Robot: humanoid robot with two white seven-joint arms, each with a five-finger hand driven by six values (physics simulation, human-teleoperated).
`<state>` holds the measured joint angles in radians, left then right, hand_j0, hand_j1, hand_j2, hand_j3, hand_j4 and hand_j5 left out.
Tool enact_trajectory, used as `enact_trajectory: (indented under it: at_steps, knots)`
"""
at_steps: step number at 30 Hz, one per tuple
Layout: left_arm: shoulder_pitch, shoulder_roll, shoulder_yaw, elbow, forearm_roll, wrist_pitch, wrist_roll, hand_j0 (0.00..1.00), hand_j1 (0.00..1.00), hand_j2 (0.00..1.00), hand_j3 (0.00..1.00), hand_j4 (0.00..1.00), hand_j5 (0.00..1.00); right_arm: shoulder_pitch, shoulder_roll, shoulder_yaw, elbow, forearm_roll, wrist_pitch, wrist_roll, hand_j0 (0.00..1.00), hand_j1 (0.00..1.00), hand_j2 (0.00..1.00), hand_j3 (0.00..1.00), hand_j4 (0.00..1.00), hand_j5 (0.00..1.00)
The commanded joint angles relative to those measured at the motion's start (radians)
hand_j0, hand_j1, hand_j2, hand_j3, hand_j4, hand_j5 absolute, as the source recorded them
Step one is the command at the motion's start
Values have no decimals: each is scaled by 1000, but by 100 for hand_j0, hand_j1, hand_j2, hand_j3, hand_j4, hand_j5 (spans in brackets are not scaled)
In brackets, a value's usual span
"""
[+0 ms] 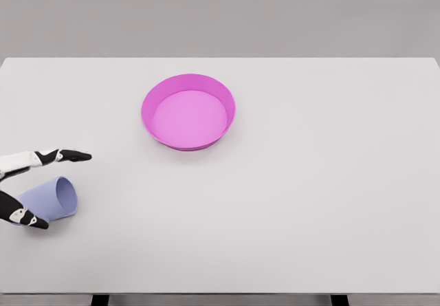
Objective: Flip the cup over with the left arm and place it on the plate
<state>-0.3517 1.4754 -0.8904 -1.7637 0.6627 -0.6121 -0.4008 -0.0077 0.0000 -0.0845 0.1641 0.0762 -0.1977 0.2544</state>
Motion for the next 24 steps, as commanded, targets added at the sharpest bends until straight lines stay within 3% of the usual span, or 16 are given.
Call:
enact_trajectory:
  at_steps: [1, 13, 24]
  knots:
    - [-1, 5, 2, 0, 8, 1, 33, 100, 100, 100, 100, 100, 100, 0, 0, 0, 0, 0, 0, 0, 100, 100, 100, 100, 100, 100]
    - [53, 14, 1, 9, 0, 1, 60, 100, 100, 100, 100, 100, 100, 0, 0, 0, 0, 0, 0, 0, 100, 100, 100, 100, 100, 100]
    - [56, 14, 1, 9, 5, 1, 60, 100, 100, 100, 100, 100, 100, 0, 0, 0, 0, 0, 0, 0, 100, 100, 100, 100, 100, 100]
